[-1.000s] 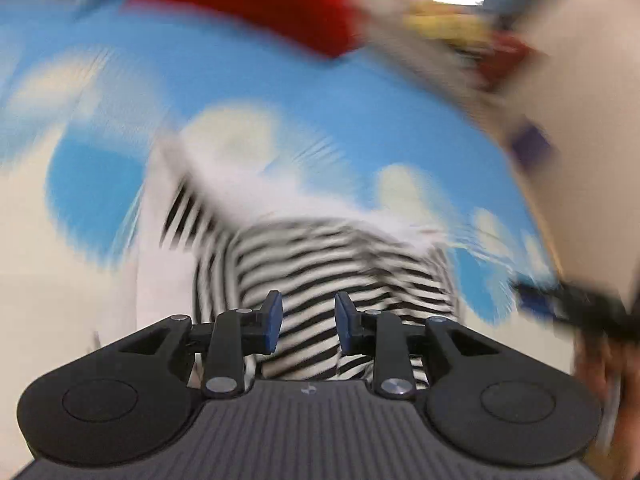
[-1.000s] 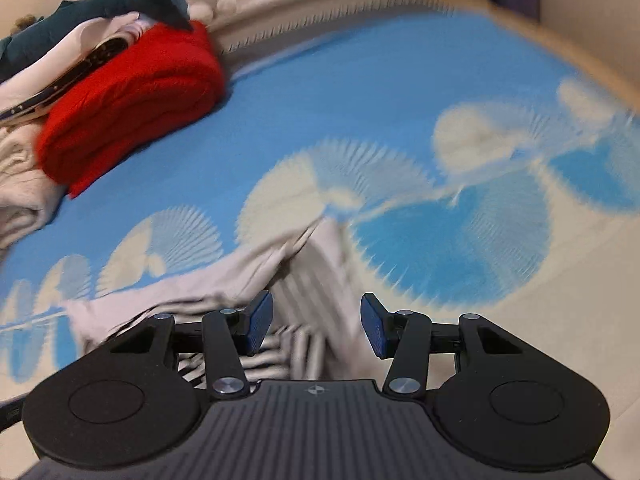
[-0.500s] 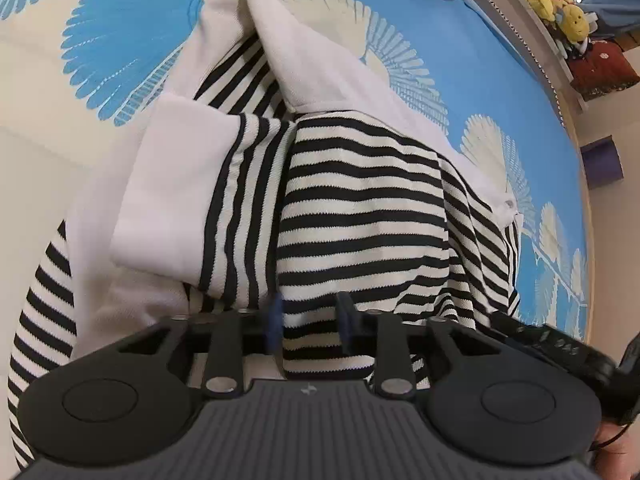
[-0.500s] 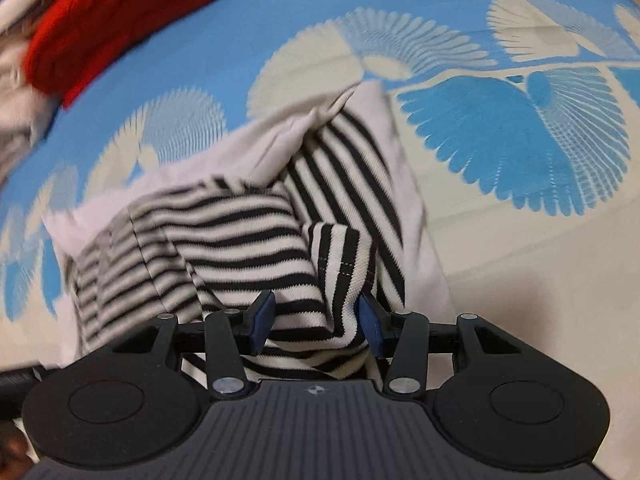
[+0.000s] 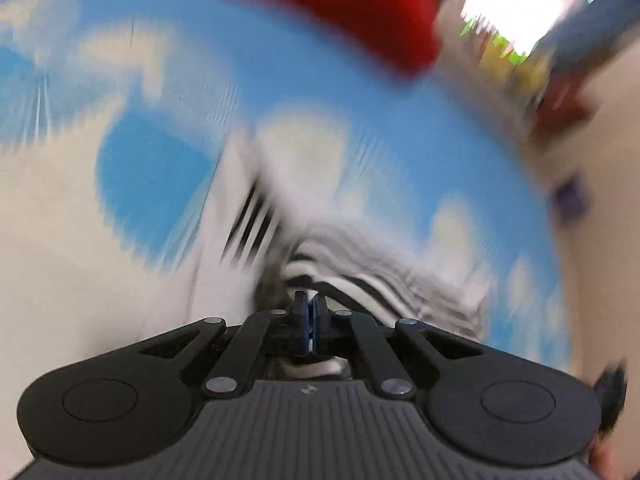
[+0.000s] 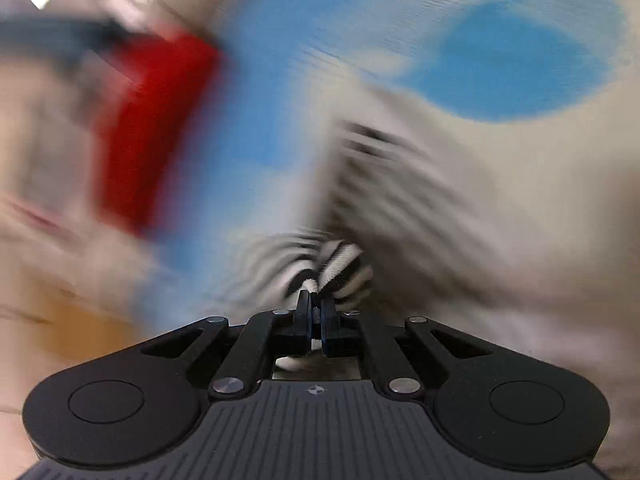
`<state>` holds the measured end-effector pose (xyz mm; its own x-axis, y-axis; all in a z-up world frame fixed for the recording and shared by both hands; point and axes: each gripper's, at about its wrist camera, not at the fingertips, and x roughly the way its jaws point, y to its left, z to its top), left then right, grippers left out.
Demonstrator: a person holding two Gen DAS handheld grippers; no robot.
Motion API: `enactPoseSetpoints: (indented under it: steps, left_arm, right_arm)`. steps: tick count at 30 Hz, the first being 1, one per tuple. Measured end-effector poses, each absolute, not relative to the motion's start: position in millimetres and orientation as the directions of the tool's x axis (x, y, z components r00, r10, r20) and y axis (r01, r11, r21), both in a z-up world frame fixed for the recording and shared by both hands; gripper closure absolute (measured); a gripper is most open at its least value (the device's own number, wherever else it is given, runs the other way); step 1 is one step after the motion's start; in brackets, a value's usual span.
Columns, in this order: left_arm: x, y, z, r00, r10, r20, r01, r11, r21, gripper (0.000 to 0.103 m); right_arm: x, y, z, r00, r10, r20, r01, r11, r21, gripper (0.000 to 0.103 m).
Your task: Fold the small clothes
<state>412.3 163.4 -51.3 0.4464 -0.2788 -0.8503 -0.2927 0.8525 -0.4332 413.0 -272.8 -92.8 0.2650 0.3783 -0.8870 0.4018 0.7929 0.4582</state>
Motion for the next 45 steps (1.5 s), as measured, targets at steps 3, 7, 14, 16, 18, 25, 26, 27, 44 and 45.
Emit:
enactPoseSetpoints:
  steps: [3, 7, 14, 16, 18, 25, 26, 27, 44, 45]
  left_arm:
    - [407.9, 172.6, -77.7, 0.359, -0.326, -0.875, -0.379, 0.805, -0.456, 0.093]
    - [404.5, 186.1, -71.6, 0.437, -0.344, -0.831, -0.42, 0.739, -0.527, 0.062]
    - [407.6, 185.3, -92.5, 0.4, -0.333, -0.854, -0.462, 0.732, -0.501, 0.064]
    - [408.5, 181.7, -93.1, 0.413, -0.325, -0.851, -0.465, 0.728, -0.504, 0.097]
    - [408.0, 179.6, -86.9, 0.455, -0.343, -0.822, -0.436, 0.719, -0.542, 0.102]
    - [406.8, 173.4, -66.6, 0.49, -0.309, -0.815, -0.37, 0.773, -0.516, 0.102]
    - [406.7, 175.0, -77.4, 0.435, -0.279, -0.856, -0.409, 0.786, -0.464, 0.102]
    - [405.9, 176.7, -85.2, 0.396, -0.257, -0.881, -0.436, 0.792, -0.427, 0.102]
    - [414.6, 142.1, -93.7, 0.367, -0.17, -0.915, -0.336, 0.893, -0.3, 0.093]
    - [414.1, 142.9, -97.4, 0.348, -0.138, -0.927, -0.347, 0.9, -0.264, 0.094]
  right_arm:
    - [410.5, -276.5, -87.3, 0.317, 0.297, -0.901, 0.424, 0.805, 0.415, 0.094]
    - [417.1, -270.0, -71.9, 0.415, 0.391, -0.822, 0.362, 0.758, 0.543, 0.06]
    - [424.4, -227.2, -99.8, 0.256, 0.399, -0.881, 0.279, 0.842, 0.462, 0.062]
    - [426.1, -221.2, -98.1, 0.267, 0.422, -0.866, 0.223, 0.848, 0.481, 0.094]
    - [424.1, -227.5, -83.2, 0.359, 0.489, -0.795, 0.213, 0.786, 0.58, 0.099]
    - [427.9, -269.6, -74.8, 0.456, 0.433, -0.777, 0.323, 0.733, 0.599, 0.099]
    - [429.1, -265.0, -90.7, 0.356, 0.415, -0.837, 0.345, 0.774, 0.531, 0.098]
    - [428.5, -260.4, -104.3, 0.273, 0.397, -0.876, 0.357, 0.804, 0.475, 0.093]
    - [430.1, -237.0, -100.4, 0.3, 0.363, -0.882, 0.275, 0.852, 0.445, 0.061]
    - [428.0, -237.5, -109.0, 0.249, 0.313, -0.916, 0.293, 0.878, 0.38, 0.064]
